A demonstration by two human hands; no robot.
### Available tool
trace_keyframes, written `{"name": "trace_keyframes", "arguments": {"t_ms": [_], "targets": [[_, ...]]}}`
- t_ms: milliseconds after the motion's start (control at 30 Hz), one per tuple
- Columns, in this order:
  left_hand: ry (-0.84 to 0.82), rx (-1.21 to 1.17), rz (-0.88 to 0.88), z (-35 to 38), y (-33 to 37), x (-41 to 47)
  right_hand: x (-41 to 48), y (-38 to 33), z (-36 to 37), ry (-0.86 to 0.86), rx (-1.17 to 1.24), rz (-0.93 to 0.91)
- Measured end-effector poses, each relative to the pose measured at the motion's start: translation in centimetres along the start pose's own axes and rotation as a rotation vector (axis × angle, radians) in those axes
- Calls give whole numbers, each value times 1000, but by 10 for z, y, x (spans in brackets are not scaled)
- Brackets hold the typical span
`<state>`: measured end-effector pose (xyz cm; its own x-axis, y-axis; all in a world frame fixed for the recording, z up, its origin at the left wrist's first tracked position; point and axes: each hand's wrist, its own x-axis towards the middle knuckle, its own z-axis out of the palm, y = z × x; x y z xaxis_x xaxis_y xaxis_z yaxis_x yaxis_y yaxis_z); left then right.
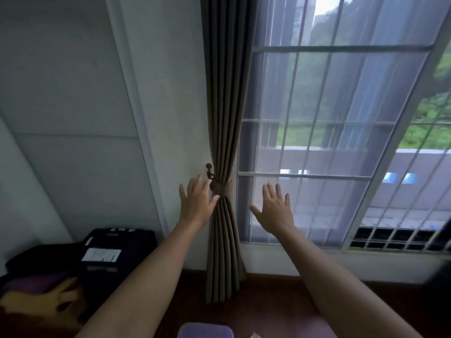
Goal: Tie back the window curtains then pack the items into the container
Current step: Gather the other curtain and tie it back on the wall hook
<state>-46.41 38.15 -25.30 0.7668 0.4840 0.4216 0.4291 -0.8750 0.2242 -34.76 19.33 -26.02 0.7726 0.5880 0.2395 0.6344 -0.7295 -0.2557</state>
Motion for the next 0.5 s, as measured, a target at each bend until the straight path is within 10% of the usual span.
{"name": "trace_keyframes", "arguments": {"t_ms": [500], "targets": [[-180,58,0,-11,-66,-19,-53,-10,52,-106,-112,133]]}}
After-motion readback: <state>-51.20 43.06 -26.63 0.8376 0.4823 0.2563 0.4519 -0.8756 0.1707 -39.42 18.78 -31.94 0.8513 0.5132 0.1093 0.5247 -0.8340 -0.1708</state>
